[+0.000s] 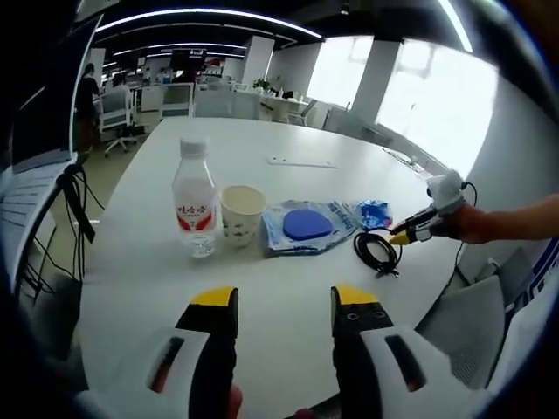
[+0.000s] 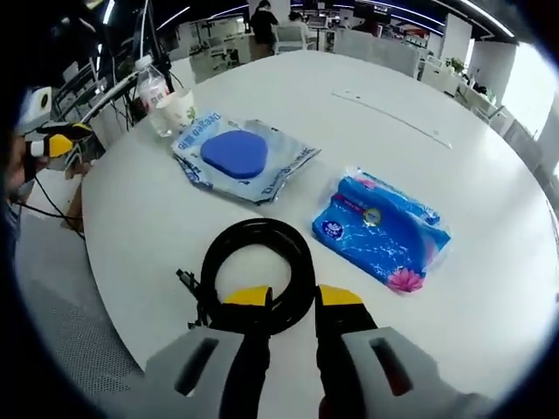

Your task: Arrange the tabletop items into an orderly group along one side of the table until the central work area is clear of visible clutter.

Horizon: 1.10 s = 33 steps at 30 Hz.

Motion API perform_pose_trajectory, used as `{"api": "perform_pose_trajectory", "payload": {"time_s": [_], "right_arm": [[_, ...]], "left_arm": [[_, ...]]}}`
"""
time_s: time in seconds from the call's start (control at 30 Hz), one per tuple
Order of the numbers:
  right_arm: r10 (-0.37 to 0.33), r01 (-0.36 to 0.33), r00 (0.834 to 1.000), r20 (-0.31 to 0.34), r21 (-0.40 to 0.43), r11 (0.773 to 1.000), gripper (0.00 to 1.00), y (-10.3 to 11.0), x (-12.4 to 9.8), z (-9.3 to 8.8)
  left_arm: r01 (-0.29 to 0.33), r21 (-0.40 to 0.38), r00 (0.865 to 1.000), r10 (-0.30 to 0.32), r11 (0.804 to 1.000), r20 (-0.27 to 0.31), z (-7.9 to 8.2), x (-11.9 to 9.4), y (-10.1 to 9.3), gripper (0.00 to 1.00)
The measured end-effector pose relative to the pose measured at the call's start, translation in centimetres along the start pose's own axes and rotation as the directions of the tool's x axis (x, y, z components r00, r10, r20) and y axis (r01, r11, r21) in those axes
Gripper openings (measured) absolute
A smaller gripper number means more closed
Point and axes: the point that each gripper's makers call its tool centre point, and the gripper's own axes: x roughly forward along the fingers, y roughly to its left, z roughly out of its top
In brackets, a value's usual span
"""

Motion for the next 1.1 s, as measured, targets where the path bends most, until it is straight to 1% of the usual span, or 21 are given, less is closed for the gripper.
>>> {"api": "perform_pose_trajectory", "payload": {"time_s": [0.17,0.27,0.33,0.47,0.57,0.73,0.93,1.07,1.1], "right_arm": [[-0.010,0.010,1.000,0.025,-0.017,1.000,0.16,0.1,-1.3,0.0],[-0.008,0.009,0.999,0.040,-0.032,0.999,0.16,0.6,-2.0,0.0],[-0.004,0.007,0.998,0.058,-0.051,0.999,0.17,0.9,-2.4,0.0],[0.004,0.000,0.996,0.088,-0.047,0.999,0.19,1.6,-3.4,0.0],[0.002,0.004,0.995,0.102,-0.060,0.998,0.20,1.9,-4.0,0.0],[0.007,-0.001,0.989,0.144,-0.047,0.999,0.24,2.4,-5.3,0.1],[0.023,-0.019,0.982,0.188,-0.023,1.000,0.31,3.2,-6.5,0.1],[0.048,-0.049,0.970,0.237,-0.001,0.999,0.38,4.2,-7.4,0.3],[0.056,-0.060,0.966,0.253,0.006,0.998,0.39,4.6,-7.7,0.3]], "left_arm": [[0.014,0.014,1.000,-0.014,1.000,-0.006,0.0,0.0,-0.1,0.42],[0.021,0.024,1.000,-0.020,1.000,-0.011,-0.1,0.1,-0.1,0.42],[0.024,0.029,1.000,-0.024,0.999,-0.013,-0.1,0.1,-0.2,0.42],[0.031,0.039,0.999,-0.030,0.999,-0.015,-0.2,0.1,-0.2,0.42],[0.033,0.047,0.999,-0.032,0.998,-0.023,-0.4,0.1,-0.3,0.42],[0.029,0.046,0.999,-0.028,0.999,-0.029,-0.7,0.0,-0.2,0.42],[0.025,0.042,0.999,-0.024,0.999,-0.036,-1.0,-0.1,0.0,0.42],[0.019,0.047,0.999,-0.017,0.999,-0.037,-1.1,-0.2,0.0,0.43],[0.011,0.068,0.999,-0.008,0.998,-0.041,-1.2,-0.2,0.0,0.43]]}}
